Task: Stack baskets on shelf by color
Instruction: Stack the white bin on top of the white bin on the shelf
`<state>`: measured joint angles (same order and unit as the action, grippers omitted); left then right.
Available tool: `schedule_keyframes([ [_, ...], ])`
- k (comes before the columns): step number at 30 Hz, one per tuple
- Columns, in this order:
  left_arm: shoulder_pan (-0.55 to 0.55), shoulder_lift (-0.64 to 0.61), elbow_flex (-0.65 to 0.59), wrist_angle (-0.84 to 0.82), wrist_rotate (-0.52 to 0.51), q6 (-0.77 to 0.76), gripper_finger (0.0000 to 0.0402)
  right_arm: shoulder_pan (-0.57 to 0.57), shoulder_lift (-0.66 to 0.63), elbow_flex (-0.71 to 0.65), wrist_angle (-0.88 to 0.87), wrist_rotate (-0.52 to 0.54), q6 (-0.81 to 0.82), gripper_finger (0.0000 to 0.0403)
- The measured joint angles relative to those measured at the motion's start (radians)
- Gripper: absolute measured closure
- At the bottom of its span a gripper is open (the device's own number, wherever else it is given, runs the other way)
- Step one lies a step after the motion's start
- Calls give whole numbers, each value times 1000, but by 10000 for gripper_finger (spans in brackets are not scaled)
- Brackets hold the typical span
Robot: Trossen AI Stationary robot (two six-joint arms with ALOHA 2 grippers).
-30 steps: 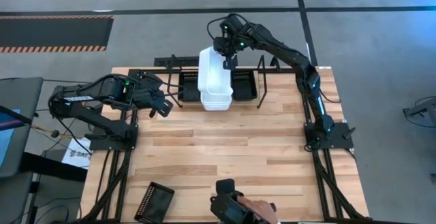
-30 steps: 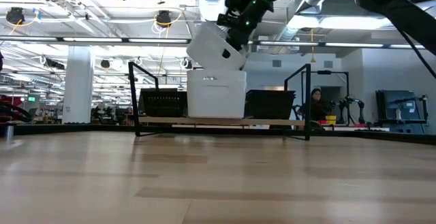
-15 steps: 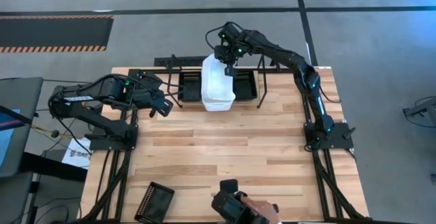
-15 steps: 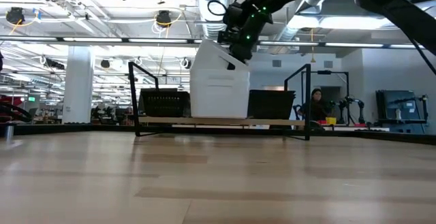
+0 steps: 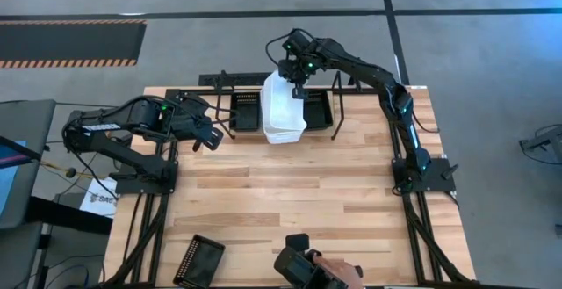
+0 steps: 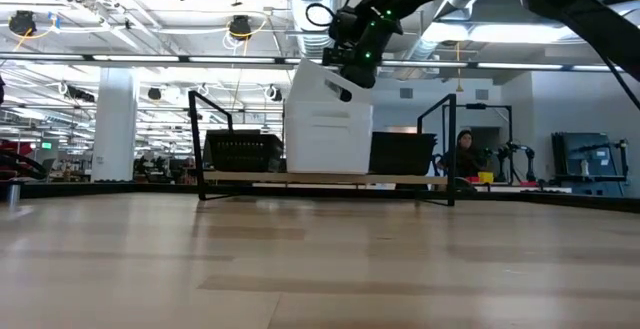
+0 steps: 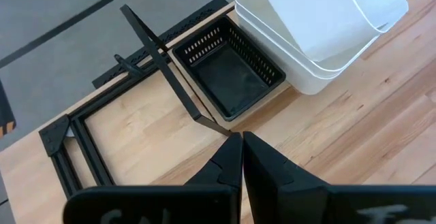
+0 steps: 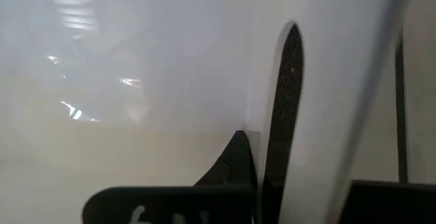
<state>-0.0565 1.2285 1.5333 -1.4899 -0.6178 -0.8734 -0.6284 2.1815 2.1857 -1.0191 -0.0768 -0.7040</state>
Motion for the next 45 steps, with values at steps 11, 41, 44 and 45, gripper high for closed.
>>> schedule_keyframes([
  [11, 0, 0, 0, 0, 0, 0, 401, 11, 0, 0, -21, -2, -87, 403],
  [41, 0, 0, 0, 0, -23, -14, 401, 31, -2, 169, -163, 78, -154, 402],
  [44, 0, 0, 0, 0, -23, -14, 401, 32, -2, 169, -163, 76, -158, 402],
  [45, 0, 0, 0, 0, -23, -14, 401, 32, -2, 169, -163, 73, -159, 402],
])
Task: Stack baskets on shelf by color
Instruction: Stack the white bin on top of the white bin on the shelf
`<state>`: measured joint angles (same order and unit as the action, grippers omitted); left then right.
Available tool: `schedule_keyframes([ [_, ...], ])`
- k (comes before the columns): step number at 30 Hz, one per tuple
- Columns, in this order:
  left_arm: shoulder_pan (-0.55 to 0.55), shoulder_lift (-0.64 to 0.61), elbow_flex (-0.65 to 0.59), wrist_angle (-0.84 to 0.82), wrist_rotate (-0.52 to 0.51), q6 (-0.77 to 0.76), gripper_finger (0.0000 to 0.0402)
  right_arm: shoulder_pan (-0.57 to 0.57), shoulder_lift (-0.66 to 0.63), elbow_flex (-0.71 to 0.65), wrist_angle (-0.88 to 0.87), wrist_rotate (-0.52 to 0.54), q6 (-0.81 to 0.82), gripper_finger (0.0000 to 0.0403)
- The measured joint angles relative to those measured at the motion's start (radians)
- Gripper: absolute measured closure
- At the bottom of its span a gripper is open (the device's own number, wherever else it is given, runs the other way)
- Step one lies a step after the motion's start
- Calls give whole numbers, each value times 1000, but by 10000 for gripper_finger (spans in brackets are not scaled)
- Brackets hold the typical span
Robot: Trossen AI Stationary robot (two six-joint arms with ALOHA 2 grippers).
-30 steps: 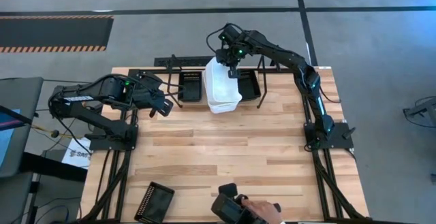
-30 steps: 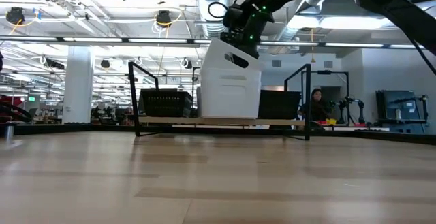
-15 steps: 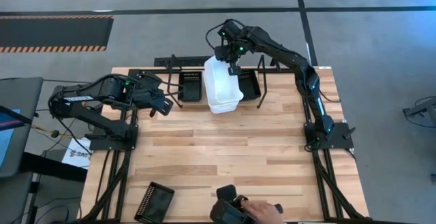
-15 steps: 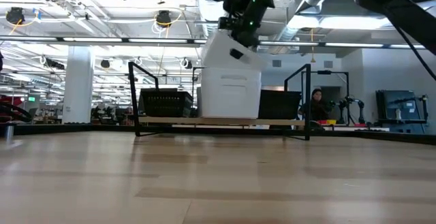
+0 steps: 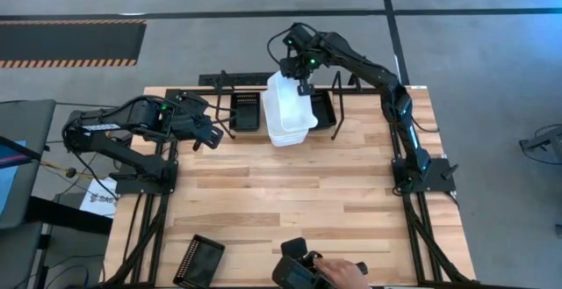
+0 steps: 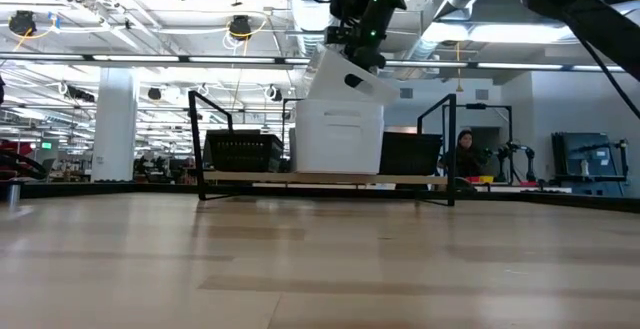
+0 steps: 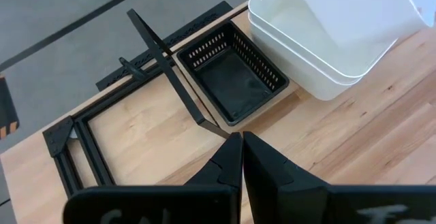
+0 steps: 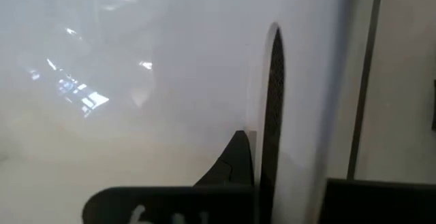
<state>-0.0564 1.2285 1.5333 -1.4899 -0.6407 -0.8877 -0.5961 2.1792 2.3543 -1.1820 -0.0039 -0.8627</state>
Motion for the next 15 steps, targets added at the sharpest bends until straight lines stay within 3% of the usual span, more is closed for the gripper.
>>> schedule_keyframes([
  [15, 0, 0, 0, 0, -2, 0, 401, -2, 31, -24, 4, -60, 27, 403],
])
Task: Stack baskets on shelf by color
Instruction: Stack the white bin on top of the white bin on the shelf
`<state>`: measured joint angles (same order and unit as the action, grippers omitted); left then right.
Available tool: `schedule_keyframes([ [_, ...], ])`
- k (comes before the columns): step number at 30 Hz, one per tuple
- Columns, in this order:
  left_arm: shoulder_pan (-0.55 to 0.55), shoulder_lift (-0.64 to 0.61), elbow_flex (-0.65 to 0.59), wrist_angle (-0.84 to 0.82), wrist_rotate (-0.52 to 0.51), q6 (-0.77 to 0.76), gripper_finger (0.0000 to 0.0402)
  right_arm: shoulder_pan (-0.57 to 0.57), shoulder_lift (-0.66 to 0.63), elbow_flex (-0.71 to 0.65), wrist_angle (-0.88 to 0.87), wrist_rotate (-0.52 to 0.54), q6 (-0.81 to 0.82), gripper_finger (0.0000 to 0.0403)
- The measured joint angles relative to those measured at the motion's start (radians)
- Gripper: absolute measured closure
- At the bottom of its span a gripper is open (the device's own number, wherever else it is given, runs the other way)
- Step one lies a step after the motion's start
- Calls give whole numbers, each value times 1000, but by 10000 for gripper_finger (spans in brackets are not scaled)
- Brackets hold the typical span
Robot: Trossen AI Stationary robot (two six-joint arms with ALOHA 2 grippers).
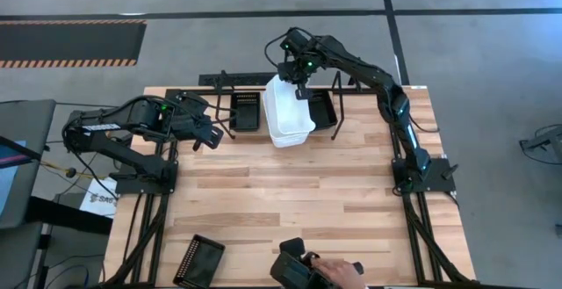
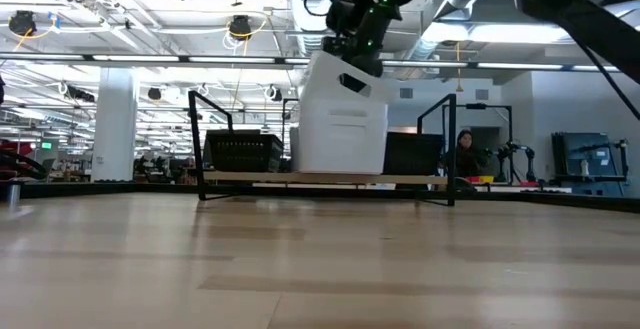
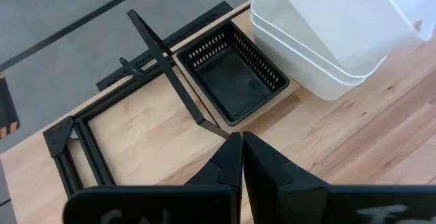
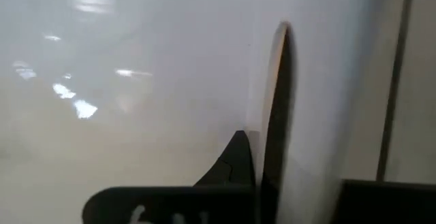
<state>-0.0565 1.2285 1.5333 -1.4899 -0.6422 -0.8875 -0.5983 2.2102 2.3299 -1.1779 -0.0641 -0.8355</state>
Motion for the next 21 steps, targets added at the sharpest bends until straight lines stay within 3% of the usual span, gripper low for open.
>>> schedule_keyframes([
  [10, 0, 0, 0, 0, -2, 0, 401, 2, 84, 3, 27, -29, 8, 403],
  [21, 0, 0, 0, 0, -2, 0, 401, 0, 81, 4, 2, 8, 23, 403],
])
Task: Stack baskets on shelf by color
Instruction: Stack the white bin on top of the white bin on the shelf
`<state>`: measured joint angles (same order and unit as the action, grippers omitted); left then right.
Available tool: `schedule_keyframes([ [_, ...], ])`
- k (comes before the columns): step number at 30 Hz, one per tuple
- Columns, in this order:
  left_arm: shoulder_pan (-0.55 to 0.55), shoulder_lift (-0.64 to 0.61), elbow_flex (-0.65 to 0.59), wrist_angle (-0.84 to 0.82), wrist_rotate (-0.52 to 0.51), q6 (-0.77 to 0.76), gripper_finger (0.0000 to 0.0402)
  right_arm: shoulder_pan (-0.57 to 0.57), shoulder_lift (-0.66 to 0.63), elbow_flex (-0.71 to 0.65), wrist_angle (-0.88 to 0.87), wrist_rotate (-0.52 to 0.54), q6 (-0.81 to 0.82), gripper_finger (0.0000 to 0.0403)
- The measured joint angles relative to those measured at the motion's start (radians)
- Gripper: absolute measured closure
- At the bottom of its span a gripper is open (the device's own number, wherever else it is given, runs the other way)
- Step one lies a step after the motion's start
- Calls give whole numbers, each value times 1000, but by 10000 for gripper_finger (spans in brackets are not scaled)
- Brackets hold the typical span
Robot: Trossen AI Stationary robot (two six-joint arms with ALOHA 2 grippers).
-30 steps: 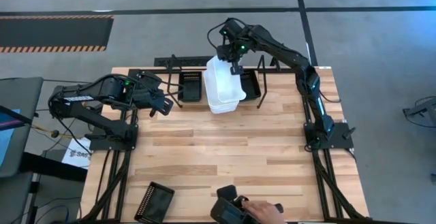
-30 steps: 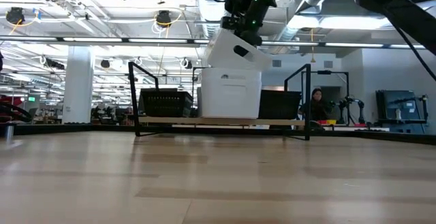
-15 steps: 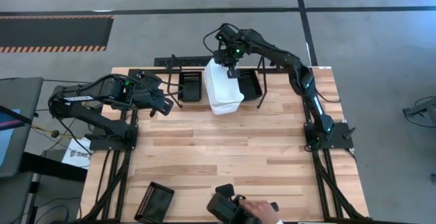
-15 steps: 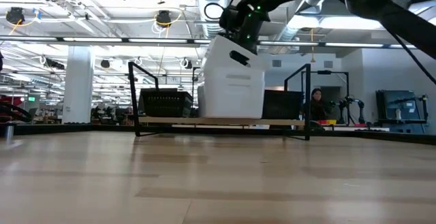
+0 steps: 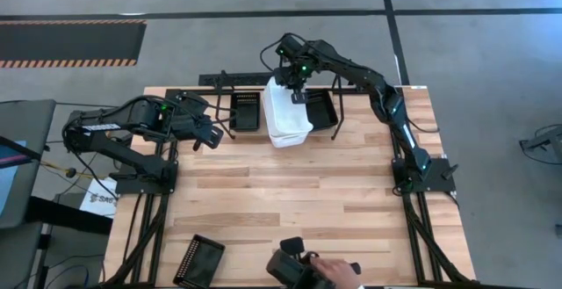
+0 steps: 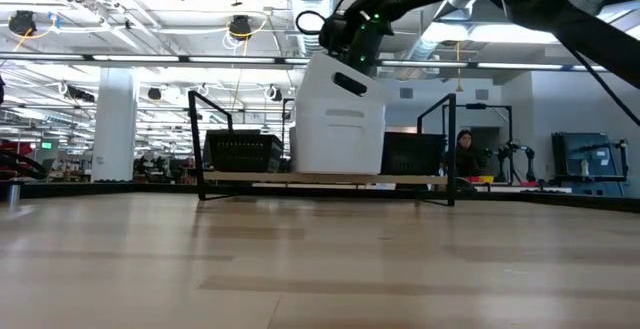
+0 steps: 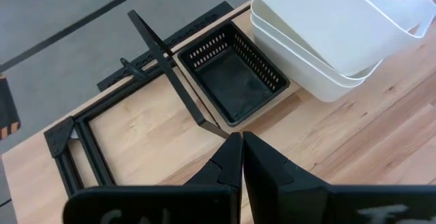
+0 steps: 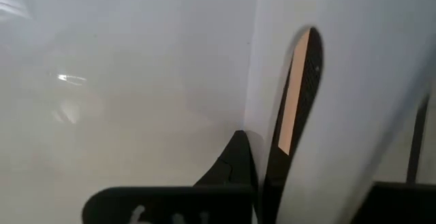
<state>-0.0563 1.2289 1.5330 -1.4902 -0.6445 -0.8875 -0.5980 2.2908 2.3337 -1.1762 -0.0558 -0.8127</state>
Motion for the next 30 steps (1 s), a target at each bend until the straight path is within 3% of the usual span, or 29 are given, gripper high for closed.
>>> schedule_keyframes([
  [4, 0, 0, 0, 0, 0, 0, 402, 3, -4, 0, -45, 69, 5, 403],
  [18, 0, 0, 0, 0, -4, 0, 401, 6, -38, -2, -76, 116, 19, 401],
  [30, 0, 0, 0, 0, -3, 0, 402, 43, -38, -2, 20, 119, 51, 328],
])
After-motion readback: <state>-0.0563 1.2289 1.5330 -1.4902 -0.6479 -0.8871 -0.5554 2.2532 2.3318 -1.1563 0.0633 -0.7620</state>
